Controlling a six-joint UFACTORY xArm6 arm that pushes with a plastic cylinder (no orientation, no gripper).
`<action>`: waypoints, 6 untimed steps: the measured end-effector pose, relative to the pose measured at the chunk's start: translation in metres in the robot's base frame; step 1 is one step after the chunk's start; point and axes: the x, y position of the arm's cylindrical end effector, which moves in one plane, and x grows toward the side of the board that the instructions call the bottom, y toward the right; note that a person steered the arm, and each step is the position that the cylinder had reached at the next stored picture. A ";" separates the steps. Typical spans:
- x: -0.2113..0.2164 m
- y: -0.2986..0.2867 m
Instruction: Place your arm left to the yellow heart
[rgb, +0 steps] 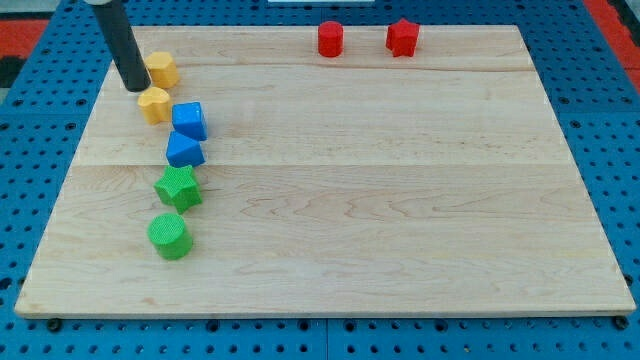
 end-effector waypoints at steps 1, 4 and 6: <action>-0.018 0.027; -0.063 0.091; -0.014 -0.018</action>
